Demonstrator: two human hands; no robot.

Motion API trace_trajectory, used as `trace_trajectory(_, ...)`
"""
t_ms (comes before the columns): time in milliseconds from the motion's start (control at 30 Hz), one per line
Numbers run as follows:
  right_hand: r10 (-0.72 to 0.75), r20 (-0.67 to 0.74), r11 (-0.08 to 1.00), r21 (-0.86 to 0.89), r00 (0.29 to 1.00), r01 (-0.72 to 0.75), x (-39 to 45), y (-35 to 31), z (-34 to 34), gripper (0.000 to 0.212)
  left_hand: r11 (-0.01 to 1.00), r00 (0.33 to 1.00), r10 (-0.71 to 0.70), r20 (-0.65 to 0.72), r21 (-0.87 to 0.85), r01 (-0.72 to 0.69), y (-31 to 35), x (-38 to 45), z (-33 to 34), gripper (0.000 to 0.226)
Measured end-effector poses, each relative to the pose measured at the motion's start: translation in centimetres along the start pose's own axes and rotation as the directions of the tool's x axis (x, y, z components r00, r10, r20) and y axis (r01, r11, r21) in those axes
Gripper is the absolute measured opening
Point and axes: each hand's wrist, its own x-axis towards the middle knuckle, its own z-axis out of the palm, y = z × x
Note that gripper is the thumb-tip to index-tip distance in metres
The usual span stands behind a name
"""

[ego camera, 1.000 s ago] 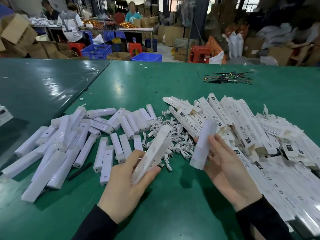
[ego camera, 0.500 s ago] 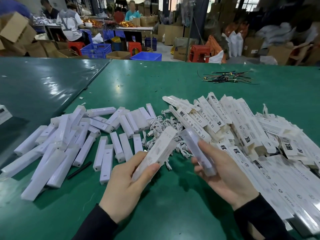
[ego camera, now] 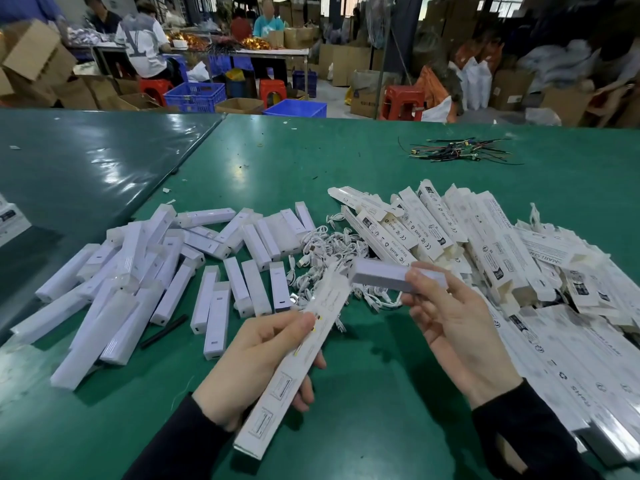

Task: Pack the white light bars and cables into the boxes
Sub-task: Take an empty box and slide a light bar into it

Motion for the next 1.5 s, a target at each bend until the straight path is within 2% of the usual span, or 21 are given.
trace_trajectory(167, -0.086, -0.052, 0.99, -0.117, 0.995, 0.079, -0.3, 0.2, -0.2, 0.023, 0.97, 0.973, -0.186, 0.139, -0.134, 0.204, 0.3, 0.1, 0.2, 0.047)
trace_trajectory(300, -0.098, -0.068, 0.981, -0.175, 0.993, 0.085, 0.0, 0.5, -0.4, 0.011, 0.954, 0.953, -0.212, 0.217, -0.165, 0.25, 0.2, 0.2, 0.0, 0.05)
trace_trajectory(400, -0.116, -0.056, 0.97, -0.219, 0.992, 0.101, 0.2, 0.7, -0.5, 0.014, 0.947, 0.947, -0.207, 0.247, -0.192, 0.257, 0.3, 0.2, -0.2, 0.052)
trace_trajectory(467, -0.146, -0.035, 0.966, -0.222, 0.989, 0.134, 0.2, 0.7, -0.4, 0.014, 0.946, 0.948, -0.204, 0.245, -0.2, 0.255, 0.3, 0.2, -0.4, 0.053)
trace_trajectory(600, -0.169, 0.003, 0.973, -0.159, 0.986, 0.167, 0.1, 0.8, -0.5, 0.031, 0.946, 0.953, -0.212, 0.218, -0.2, 0.256, 0.1, 0.3, -0.5, 0.054)
trace_trajectory(733, -0.172, 0.03, 0.983, -0.057, 0.985, 0.173, 0.2, 0.9, -0.6, 0.023, 0.952, 0.953, -0.214, 0.213, -0.172, 0.252, 0.1, 0.3, -0.5, 0.055)
trace_trajectory(867, -0.157, 0.0, 0.987, 0.024, 0.988, 0.157, 0.4, 1.1, -0.4, 0.021, 0.933, 0.957, -0.24, 0.163, -0.233, 0.273, 0.1, 0.3, -0.3, 0.056)
trace_trajectory(1033, -0.156, -0.025, 0.987, 0.041, 0.987, 0.157, 0.3, 1.4, 0.1, 0.028, 0.9, 0.95, -0.263, 0.169, -0.311, 0.304, 0.3, 0.0, -0.3, 0.056)
trace_trajectory(1167, -0.147, -0.003, 0.988, 0.051, 0.989, 0.147, 0.3, 1.5, 0.0, 0.028, 0.906, 0.942, -0.268, 0.2, -0.28, 0.317, 0.2, 0.0, -0.3, 0.051)
trace_trajectory(1267, -0.203, 0.039, 0.979, 0.01, 0.978, 0.203, 0.3, 1.7, 0.0, 0.025, 0.902, 0.933, -0.289, 0.215, -0.265, 0.34, 0.1, 0.0, -0.2, 0.05)
trace_trajectory(1400, -0.236, 0.082, 0.967, -0.079, 0.968, 0.242, 0.3, 1.8, 0.1, 0.036, 0.904, 0.929, -0.284, 0.238, -0.257, 0.342, 0.2, 0.1, -0.1, 0.049)
trace_trajectory(1500, -0.221, 0.108, 0.971, -0.068, 0.969, 0.229, 0.4, 1.7, -0.2, 0.04, 0.942, 0.945, -0.253, 0.21, -0.171, 0.29, 0.0, 0.0, -0.2, 0.05)
